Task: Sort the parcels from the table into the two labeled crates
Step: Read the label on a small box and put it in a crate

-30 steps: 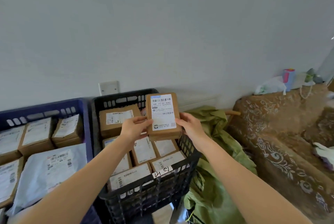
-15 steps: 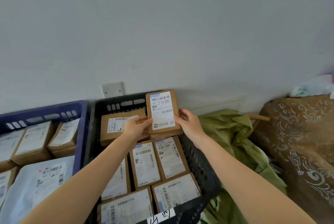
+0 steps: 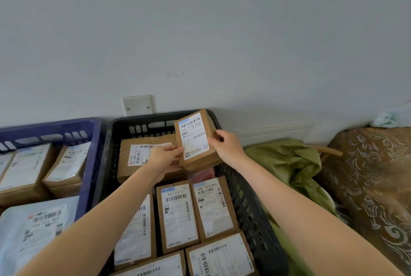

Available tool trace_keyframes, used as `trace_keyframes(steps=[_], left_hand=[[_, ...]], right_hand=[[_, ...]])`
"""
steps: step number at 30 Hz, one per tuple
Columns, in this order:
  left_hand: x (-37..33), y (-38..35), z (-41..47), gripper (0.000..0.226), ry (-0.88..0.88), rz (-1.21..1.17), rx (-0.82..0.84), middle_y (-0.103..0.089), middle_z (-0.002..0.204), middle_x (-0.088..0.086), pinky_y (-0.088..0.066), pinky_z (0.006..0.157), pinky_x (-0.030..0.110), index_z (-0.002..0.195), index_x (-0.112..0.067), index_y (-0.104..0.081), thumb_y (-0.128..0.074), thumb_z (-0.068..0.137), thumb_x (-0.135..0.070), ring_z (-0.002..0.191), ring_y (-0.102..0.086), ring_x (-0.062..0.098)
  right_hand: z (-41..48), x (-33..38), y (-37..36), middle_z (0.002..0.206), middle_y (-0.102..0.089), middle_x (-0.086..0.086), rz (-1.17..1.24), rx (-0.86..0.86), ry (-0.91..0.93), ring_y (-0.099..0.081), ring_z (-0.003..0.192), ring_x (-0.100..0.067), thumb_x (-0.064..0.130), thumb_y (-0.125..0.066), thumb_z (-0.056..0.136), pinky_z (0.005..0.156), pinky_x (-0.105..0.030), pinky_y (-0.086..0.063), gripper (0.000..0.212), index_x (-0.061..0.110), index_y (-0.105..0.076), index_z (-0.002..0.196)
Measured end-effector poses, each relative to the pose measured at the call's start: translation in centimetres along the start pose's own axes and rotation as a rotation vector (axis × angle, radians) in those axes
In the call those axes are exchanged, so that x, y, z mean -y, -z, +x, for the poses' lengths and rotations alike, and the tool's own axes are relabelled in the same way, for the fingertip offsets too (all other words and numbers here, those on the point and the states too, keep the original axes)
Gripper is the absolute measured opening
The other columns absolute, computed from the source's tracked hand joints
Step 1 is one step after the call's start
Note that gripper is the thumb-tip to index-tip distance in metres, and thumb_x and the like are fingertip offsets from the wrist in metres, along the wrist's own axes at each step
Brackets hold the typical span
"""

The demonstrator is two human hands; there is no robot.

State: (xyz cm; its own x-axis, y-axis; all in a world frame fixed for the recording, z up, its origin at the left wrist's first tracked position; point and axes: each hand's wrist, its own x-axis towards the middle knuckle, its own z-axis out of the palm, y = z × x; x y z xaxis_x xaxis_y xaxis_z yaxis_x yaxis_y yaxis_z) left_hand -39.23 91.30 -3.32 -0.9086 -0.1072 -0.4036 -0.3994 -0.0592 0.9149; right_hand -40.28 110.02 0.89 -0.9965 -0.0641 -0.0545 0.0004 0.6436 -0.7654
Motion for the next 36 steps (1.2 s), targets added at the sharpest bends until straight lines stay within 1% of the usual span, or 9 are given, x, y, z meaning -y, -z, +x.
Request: trace_keyframes(steps=[4, 8, 11, 13, 17, 24, 28, 32, 36], left_hand=[[0.4, 0.2, 0.6, 0.018, 0.016, 0.028, -0.032, -0.073, 0.092, 0.005, -0.057, 0.055, 0.026, 0.103, -0.014, -0.063, -0.069, 0.086, -0.018, 0.078, -0.073, 0.016], [0.6, 0.2, 0.9, 0.015, 0.030, 0.011, -0.020, -0.074, 0.082, 0.002, -0.056, 0.052, 0.026, 0.092, -0.018, -0.062, -0.073, 0.083, -0.016, 0.069, -0.073, 0.014], [0.7, 0.0, 1.0, 0.025, 0.035, 0.001, 0.009, -0.075, 0.080, 0.001, -0.056, 0.051, 0.026, 0.096, -0.022, -0.058, -0.075, 0.081, -0.014, 0.071, -0.074, 0.016], [0.9, -0.2, 1.1, 0.031, 0.038, 0.008, 0.012, -0.075, 0.087, 0.003, -0.057, 0.054, 0.027, 0.100, -0.026, -0.055, -0.076, 0.080, -0.014, 0.075, -0.074, 0.017], [1.0, -0.5, 1.5, 0.038, 0.043, 0.022, -0.005, -0.073, 0.094, 0.004, -0.057, 0.064, 0.030, 0.108, -0.026, -0.055, -0.077, 0.079, -0.016, 0.084, -0.072, 0.019], [1.6, -0.9, 2.2, 0.055, 0.012, 0.099, 0.031, -0.072, 0.096, 0.002, -0.056, 0.059, 0.025, 0.125, -0.026, -0.050, -0.077, 0.078, -0.016, 0.081, -0.072, 0.014], [2.2, -1.1, 2.6, 0.062, -0.001, 0.132, 0.018, -0.070, 0.104, 0.004, -0.058, 0.066, 0.029, 0.131, -0.026, -0.048, -0.078, 0.078, -0.016, 0.087, -0.071, 0.016], [2.2, -1.3, 2.8, 0.065, -0.027, 0.193, 0.001, -0.067, 0.113, 0.007, -0.058, 0.063, 0.027, 0.135, -0.025, -0.045, -0.077, 0.079, -0.018, 0.090, -0.070, 0.017], [2.2, -1.3, 2.7, 0.066, -0.111, 0.353, -0.021, -0.065, 0.116, 0.007, -0.054, 0.057, 0.020, 0.137, -0.020, -0.044, -0.077, 0.080, -0.025, 0.089, -0.067, 0.013]], right_hand=[[0.5, -0.2, -0.7, 0.135, -0.055, -0.008, -0.124, 0.059, -0.006, -0.055, 0.114, -0.020, 0.032, -0.042, 0.103, 0.090, -0.030, -0.048, 0.044, 0.007, -0.046, 0.139], [1.0, -0.5, -1.3, 0.120, -0.060, -0.010, -0.234, 0.054, -0.006, -0.052, 0.090, -0.014, 0.028, -0.036, 0.105, 0.065, -0.020, -0.038, 0.034, 0.006, -0.055, 0.122], [0.9, -0.7, -1.7, 0.125, -0.056, -0.011, -0.286, 0.000, 0.018, -0.058, 0.101, -0.019, 0.021, -0.043, 0.103, 0.071, -0.022, -0.043, 0.032, 0.007, -0.047, 0.132], [0.7, -0.9, -1.7, 0.132, -0.055, -0.009, -0.287, -0.005, 0.050, -0.058, 0.112, -0.021, 0.016, -0.048, 0.100, 0.077, -0.023, -0.048, 0.048, 0.012, -0.033, 0.146], [0.9, -1.0, -1.6, 0.136, -0.051, -0.011, -0.347, 0.031, 0.064, -0.058, 0.111, -0.021, 0.018, -0.046, 0.101, 0.076, -0.021, -0.046, 0.058, 0.015, -0.020, 0.153], [0.4, -1.1, -3.3, 0.160, -0.011, -0.012, -0.407, 0.093, -0.020, -0.036, 0.137, -0.026, 0.026, -0.048, 0.101, 0.104, -0.035, -0.041, 0.076, 0.007, 0.004, 0.154], [0.3, -1.3, -3.3, 0.162, 0.015, -0.008, -0.529, 0.127, 0.042, -0.008, 0.149, -0.025, 0.023, -0.048, 0.101, 0.114, -0.035, -0.029, 0.078, 0.004, 0.007, 0.153], [0.7, -1.3, -2.9, 0.162, 0.011, -0.006, -0.612, 0.159, 0.137, -0.018, 0.147, -0.023, 0.018, -0.050, 0.100, 0.110, -0.033, -0.035, 0.074, 0.007, -0.002, 0.154], [1.6, -1.1, -2.8, 0.162, 0.015, -0.004, -0.575, 0.350, 0.187, 0.000, 0.150, -0.023, 0.023, -0.059, 0.095, 0.118, -0.041, -0.022, 0.083, 0.013, -0.002, 0.155]])
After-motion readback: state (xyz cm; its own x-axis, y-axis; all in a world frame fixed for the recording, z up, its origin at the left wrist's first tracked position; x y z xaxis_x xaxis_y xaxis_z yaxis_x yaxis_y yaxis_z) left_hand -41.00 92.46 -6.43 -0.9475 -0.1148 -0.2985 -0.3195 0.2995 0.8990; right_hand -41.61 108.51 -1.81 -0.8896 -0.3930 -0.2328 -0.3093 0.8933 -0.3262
